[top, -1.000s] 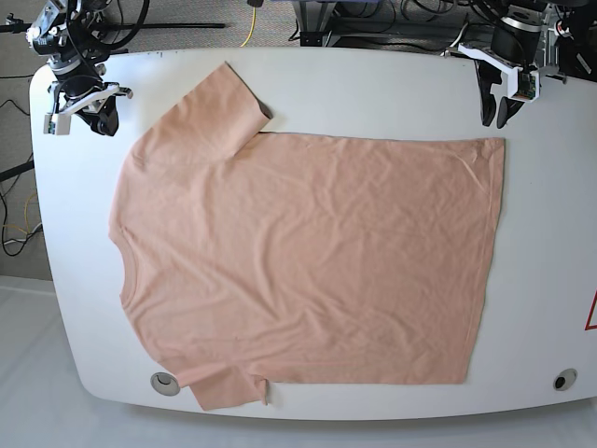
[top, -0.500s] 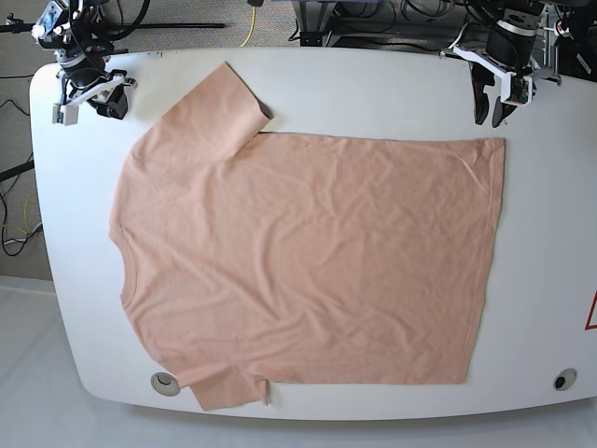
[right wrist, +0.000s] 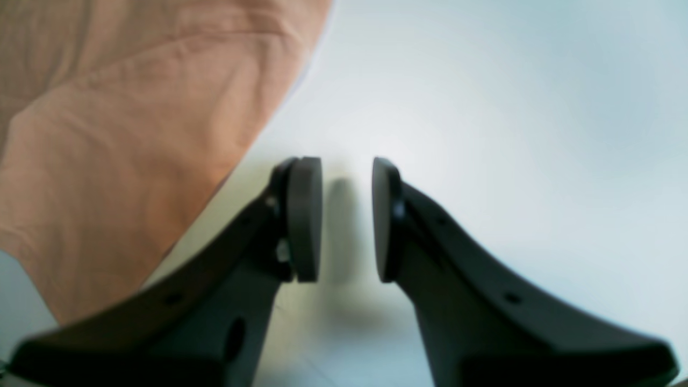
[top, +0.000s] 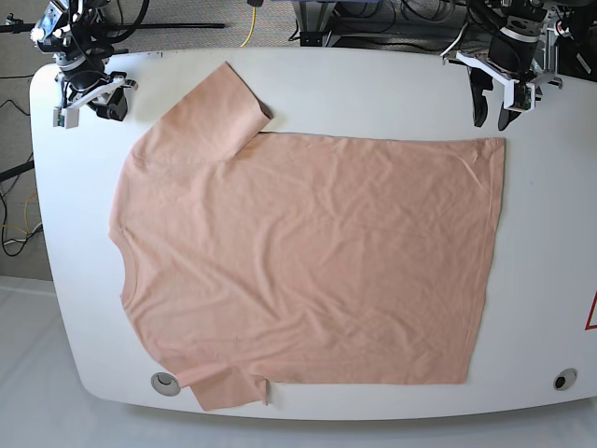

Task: Fold the T-shirt properly
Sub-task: 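Move both grippers down toward the shoulder corners of the peach T-shirt, then lower the right gripper onto the sleeve corner near the collar, then move the left gripper to the shoulder corner and grasp it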

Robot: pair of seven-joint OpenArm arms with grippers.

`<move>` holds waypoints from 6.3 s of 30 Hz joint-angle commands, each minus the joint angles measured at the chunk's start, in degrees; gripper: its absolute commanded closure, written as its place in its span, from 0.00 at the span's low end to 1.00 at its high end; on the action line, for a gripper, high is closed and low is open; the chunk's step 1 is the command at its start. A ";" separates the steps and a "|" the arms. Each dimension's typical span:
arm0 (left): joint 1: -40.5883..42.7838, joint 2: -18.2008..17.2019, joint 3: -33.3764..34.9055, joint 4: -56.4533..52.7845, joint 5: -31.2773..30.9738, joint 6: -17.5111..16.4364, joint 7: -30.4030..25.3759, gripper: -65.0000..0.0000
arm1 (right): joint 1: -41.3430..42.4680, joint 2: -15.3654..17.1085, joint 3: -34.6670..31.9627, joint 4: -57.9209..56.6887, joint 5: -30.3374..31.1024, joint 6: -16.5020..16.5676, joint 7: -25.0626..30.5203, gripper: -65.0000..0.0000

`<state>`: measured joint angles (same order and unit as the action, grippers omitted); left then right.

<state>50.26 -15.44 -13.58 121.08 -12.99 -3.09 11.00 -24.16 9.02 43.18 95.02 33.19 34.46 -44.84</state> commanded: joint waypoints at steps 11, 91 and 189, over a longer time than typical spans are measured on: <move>0.39 -0.46 -0.52 1.50 0.30 0.50 -2.17 0.72 | 0.29 -2.13 -0.96 2.28 1.22 2.81 1.06 0.77; -3.63 -0.33 -0.27 -2.59 -1.63 -0.24 1.27 0.70 | -1.17 -2.33 -9.85 -5.26 2.64 5.54 1.16 0.60; -22.50 -5.72 -19.83 -27.64 -29.61 -5.96 27.46 0.42 | 1.30 -2.64 -10.12 -1.08 0.84 5.54 0.60 1.00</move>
<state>28.23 -20.10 -32.86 93.43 -41.82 -7.53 39.51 -22.81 5.85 32.93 92.92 34.24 39.92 -44.80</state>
